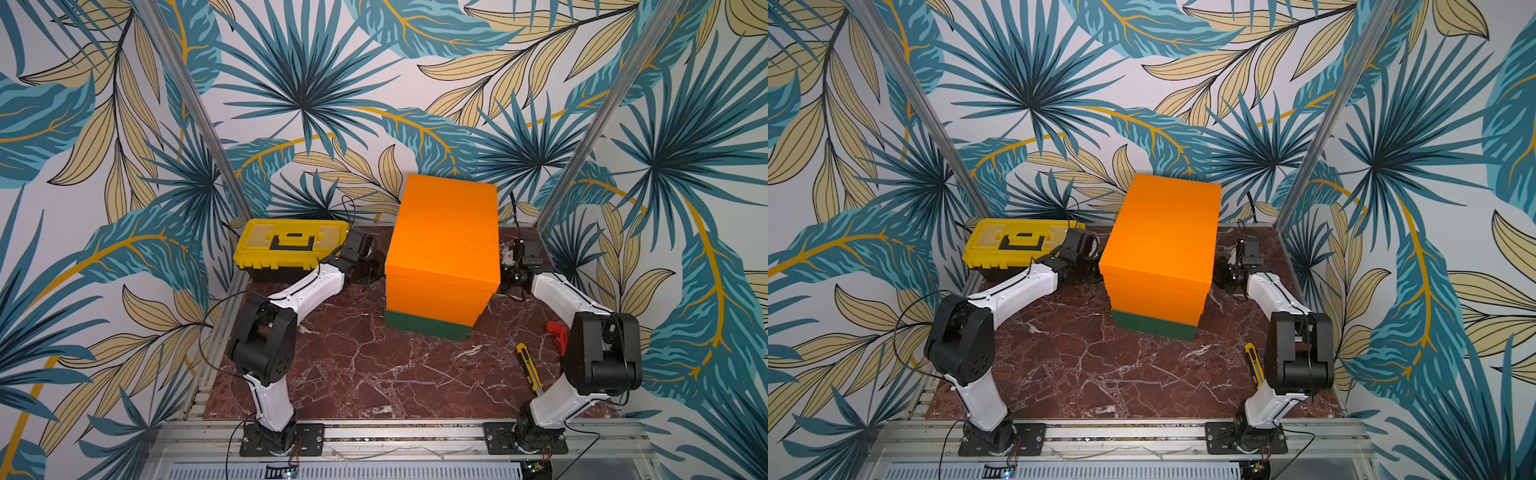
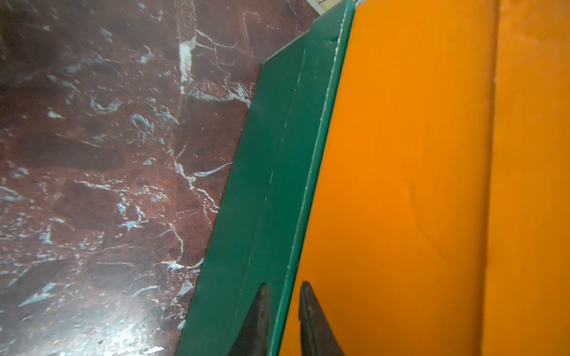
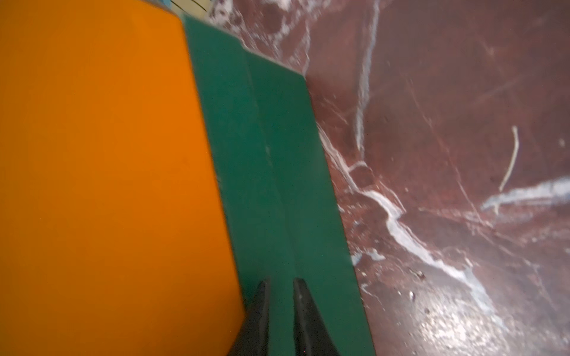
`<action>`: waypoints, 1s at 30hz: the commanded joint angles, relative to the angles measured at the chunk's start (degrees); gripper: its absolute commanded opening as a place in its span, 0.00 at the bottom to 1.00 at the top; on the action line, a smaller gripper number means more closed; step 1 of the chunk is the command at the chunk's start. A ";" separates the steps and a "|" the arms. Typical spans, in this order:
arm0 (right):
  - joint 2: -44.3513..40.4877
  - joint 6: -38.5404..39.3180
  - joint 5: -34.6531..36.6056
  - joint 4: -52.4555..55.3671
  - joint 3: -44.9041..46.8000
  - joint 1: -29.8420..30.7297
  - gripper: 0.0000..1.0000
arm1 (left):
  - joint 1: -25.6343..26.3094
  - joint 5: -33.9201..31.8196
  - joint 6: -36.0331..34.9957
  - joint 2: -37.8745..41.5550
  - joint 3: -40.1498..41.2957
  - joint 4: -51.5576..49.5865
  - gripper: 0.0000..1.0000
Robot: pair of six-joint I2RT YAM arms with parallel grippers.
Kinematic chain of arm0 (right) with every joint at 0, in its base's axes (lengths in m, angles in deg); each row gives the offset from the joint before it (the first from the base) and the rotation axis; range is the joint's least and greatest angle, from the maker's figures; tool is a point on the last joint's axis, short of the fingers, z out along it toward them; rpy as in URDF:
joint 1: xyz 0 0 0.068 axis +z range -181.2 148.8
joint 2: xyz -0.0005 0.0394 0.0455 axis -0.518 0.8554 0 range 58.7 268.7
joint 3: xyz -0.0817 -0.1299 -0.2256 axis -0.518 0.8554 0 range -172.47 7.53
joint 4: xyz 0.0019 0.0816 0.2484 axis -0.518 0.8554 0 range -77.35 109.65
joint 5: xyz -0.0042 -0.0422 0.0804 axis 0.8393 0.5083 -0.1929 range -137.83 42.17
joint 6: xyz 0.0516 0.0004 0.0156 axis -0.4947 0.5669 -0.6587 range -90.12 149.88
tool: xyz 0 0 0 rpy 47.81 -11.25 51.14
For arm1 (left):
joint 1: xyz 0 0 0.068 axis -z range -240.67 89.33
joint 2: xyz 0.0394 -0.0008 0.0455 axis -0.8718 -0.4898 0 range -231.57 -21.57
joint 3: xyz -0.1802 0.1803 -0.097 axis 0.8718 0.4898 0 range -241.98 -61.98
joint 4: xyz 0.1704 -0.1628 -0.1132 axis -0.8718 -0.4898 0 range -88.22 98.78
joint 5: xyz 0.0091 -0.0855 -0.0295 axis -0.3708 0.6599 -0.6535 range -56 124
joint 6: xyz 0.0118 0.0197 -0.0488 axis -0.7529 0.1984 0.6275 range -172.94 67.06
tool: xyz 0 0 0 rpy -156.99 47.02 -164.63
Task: Stack the shoeboxes
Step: Adjust the shoeboxes in the shoebox.
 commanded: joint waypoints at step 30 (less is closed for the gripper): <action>-19.13 8.24 5.30 13.56 1.54 -1.64 0.23 | -3.53 -4.81 -5.70 10.50 -2.72 -6.17 0.21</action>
